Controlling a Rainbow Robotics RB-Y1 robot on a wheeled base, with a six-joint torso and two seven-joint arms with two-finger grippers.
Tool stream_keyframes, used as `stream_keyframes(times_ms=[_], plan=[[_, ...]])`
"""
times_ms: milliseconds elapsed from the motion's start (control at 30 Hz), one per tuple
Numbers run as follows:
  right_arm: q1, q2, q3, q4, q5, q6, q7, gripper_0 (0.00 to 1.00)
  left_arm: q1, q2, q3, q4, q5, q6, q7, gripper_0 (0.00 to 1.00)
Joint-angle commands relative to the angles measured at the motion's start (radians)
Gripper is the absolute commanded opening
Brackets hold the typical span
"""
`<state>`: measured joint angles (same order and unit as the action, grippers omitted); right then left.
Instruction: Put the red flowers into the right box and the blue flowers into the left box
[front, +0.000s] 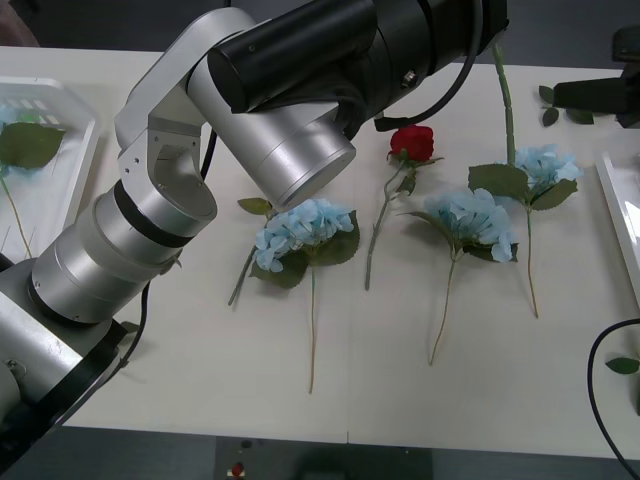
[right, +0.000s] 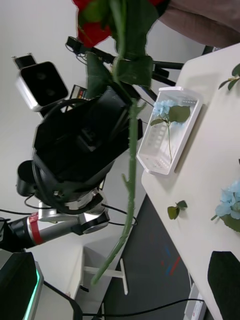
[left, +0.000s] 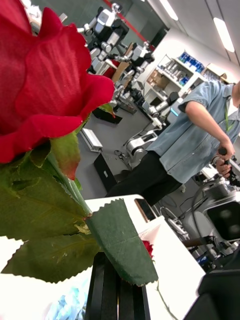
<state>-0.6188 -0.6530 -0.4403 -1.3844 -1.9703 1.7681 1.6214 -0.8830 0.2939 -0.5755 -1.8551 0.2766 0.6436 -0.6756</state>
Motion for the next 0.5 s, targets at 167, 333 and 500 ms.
stream_keyframes(times_ms=[167,333,500], plan=[[-0.072,0.070,0.012,-0.031,0.116,-0.004,-0.038,1.00,-0.039,-0.016,0.002,-0.035,-0.046,-0.032,0.033,0.00],[-0.093,0.098,0.057,-0.031,0.152,-0.039,-0.038,1.00,-0.039,-0.018,-0.009,-0.036,-0.066,-0.055,0.033,0.00],[-0.107,0.104,0.106,-0.031,0.148,-0.082,-0.038,1.00,-0.036,-0.022,-0.021,-0.036,-0.094,-0.062,0.036,0.00]])
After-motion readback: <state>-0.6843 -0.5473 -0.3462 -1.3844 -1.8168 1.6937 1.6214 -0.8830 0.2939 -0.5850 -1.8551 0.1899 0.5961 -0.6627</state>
